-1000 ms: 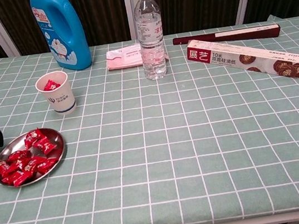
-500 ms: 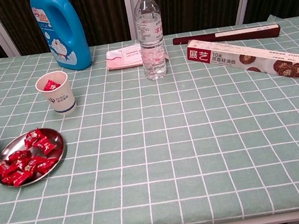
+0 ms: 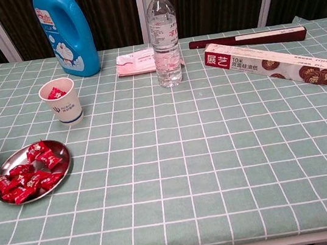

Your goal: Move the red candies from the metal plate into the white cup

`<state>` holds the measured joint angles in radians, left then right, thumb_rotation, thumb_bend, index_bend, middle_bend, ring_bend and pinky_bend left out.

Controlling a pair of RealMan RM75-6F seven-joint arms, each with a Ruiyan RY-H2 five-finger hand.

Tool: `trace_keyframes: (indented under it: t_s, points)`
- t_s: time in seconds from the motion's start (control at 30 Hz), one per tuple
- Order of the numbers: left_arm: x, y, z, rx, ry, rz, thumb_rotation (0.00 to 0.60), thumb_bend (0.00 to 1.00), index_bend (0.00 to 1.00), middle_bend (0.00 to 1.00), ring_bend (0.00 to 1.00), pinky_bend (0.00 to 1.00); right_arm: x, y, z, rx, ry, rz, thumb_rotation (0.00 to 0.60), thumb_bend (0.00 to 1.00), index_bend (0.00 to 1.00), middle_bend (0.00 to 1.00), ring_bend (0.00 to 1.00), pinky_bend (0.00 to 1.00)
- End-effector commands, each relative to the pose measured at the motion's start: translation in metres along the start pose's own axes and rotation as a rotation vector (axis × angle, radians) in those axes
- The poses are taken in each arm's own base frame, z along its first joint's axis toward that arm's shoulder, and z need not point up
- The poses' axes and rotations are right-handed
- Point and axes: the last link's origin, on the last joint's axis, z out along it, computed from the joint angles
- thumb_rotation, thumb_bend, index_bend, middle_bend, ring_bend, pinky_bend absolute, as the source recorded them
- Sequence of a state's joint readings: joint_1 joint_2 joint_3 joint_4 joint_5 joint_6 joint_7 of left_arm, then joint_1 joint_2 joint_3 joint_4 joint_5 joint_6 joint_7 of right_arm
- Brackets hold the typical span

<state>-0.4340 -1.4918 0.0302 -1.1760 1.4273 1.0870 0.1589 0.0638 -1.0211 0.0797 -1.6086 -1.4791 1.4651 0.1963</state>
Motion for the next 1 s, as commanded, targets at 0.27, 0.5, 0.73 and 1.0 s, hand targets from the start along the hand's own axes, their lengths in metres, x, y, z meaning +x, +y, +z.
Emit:
trace_keyframes:
  t_s: [0.27,0.5,0.73,1.0]
  points:
    - [0.078,0.023,0.037,-0.098,0.171,-0.107,0.600,0.43,0.63,0.67,0.89,1.00,0.000,0.003,-0.001,-0.005,0.001,0.002,0.600,0.11,0.04,0.14,0.01,0.31]
    - [0.117,0.049,0.080,-0.154,0.211,-0.135,0.600,0.43,0.63,0.67,0.89,1.00,0.001,0.008,-0.003,-0.021,0.006,0.007,0.600,0.11,0.04,0.14,0.00,0.31]
    - [0.114,0.070,0.109,-0.165,0.158,-0.126,0.600,0.43,0.63,0.66,0.89,1.00,0.002,0.013,-0.004,-0.037,0.006,0.008,0.600,0.11,0.04,0.14,0.01,0.32]
    - [0.104,0.075,0.122,-0.147,0.130,-0.097,0.600,0.42,0.60,0.62,0.89,1.00,0.001,0.015,-0.004,-0.048,0.002,0.006,0.600,0.11,0.04,0.14,0.01,0.32]
